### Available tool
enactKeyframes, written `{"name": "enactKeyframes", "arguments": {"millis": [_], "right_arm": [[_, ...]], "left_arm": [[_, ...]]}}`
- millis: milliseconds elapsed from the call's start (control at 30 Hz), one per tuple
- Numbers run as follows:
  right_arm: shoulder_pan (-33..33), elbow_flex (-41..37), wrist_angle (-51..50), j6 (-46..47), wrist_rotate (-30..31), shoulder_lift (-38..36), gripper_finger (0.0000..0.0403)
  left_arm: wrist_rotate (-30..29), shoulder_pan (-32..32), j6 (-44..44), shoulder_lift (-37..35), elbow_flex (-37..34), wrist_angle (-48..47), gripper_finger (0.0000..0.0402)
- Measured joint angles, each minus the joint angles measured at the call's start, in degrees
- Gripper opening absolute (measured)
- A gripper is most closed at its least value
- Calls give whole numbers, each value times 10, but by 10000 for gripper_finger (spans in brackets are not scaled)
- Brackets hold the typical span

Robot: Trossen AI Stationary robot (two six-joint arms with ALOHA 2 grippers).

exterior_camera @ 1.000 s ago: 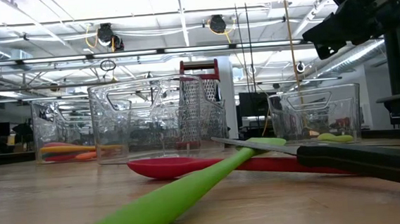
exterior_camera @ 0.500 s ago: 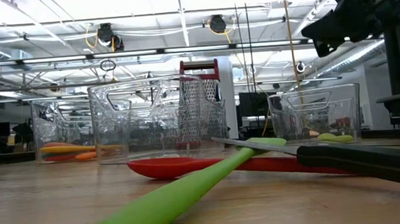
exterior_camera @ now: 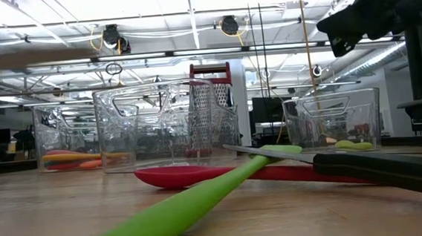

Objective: Pick & Place Kitchen Items
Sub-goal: Put the black knife into the middle transparent bin

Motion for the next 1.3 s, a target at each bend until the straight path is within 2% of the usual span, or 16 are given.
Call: {"name": "enactKeyframes", "arguments": {"millis": [133,300,433,533,767,1033,1167,1300], "right_arm": [[3,0,0,-1,-3,0,0],[13,0,0,-12,-2,0,0],[23,0,2,-19,-1,0,0],[30,0,12,-23,-1,2,0],[47,0,23,-46,0,6,0],[50,0,21,-49,0,15,0],[50,0,21,-54,-1,23,0],[50,0,21,-63,0,31,0]], "left_arm": [[-40,36,100,-18,0,62,55],[-42,99,257,-39,0,169,55],[-16,163,369,-50,0,254,55],[23,218,414,-59,0,284,55],[113,352,454,-78,1,283,55],[202,487,442,-81,1,248,55],[218,528,440,-81,1,202,55],[227,540,446,-81,1,164,55]]}}
